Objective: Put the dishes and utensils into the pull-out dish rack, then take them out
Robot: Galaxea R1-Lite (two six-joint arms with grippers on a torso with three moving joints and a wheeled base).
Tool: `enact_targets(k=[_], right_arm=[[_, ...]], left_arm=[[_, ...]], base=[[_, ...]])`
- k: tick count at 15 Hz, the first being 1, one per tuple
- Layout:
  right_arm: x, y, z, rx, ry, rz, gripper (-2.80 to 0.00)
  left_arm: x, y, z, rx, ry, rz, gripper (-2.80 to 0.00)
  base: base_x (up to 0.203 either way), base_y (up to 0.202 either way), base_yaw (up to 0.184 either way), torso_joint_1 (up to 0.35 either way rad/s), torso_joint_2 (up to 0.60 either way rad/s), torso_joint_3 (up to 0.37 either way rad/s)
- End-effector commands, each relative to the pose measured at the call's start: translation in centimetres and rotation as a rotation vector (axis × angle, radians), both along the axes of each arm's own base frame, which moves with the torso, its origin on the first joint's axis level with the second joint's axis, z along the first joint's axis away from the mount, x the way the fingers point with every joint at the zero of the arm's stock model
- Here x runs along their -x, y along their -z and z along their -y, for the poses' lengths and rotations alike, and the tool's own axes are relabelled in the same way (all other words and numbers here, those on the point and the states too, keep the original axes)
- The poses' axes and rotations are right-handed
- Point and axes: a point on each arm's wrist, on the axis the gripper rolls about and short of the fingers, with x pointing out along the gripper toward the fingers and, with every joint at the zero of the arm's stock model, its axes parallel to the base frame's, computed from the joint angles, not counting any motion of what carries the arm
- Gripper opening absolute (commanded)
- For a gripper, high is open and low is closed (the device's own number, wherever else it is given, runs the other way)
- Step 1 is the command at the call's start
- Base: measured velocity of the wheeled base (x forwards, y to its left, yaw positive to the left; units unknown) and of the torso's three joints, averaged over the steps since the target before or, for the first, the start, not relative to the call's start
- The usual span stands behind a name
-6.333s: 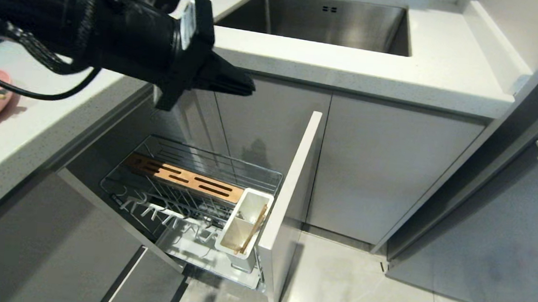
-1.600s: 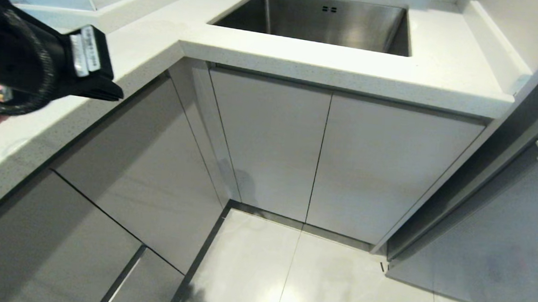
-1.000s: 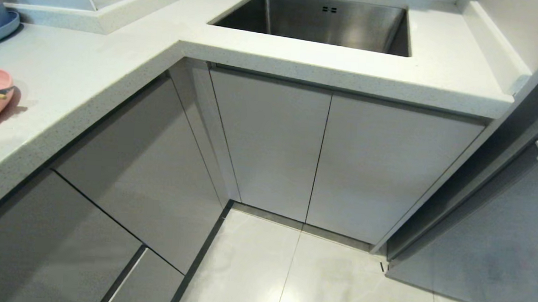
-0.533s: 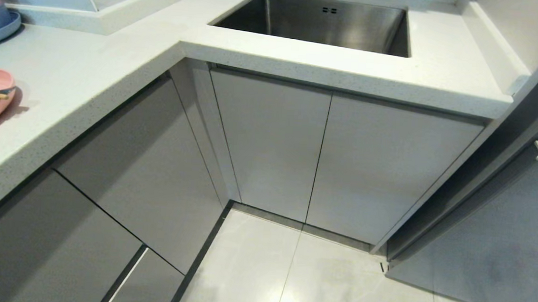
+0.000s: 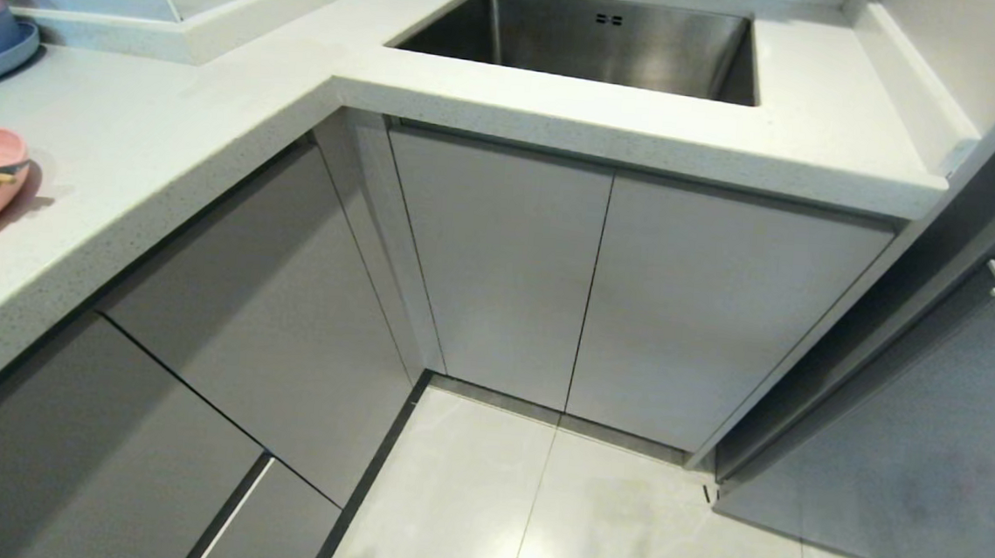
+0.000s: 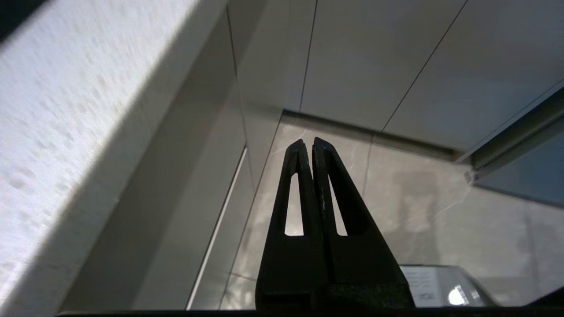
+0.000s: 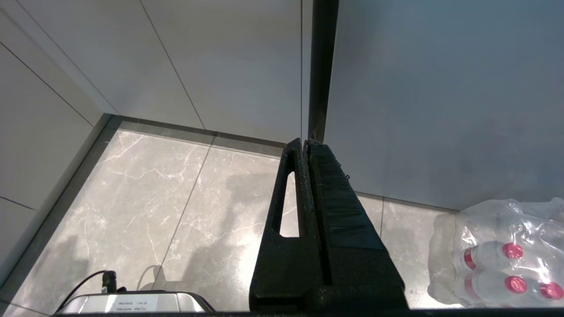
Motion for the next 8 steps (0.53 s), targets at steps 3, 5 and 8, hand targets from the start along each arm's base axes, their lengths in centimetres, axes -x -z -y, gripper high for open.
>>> enact_targets(k=[3,5,8], right_arm=[[0.0,0.0,0.0,0.000,0.001,-0.002,-2.80],[0.0,0.0,0.0,0.000,0.001,-0.002,-2.80],[0.0,0.0,0.0,0.000,0.001,-0.002,-2.80]], left_arm=[[-3.7,5.1,-0.2,-0.025,-0.029,0.071,-2.80],[-6.0,8.0,-0.2,-0.046,-0.042,0.073,-2.80],[-7.6,11.2,-0.2,-0.068,-0.024,0.073,-2.80]], base=[[0.000,0.000,0.000,0.000,0.00,0.000],[0.000,0.000,0.000,0.000,0.00,0.000],[0.000,0.000,0.000,0.000,0.00,0.000]])
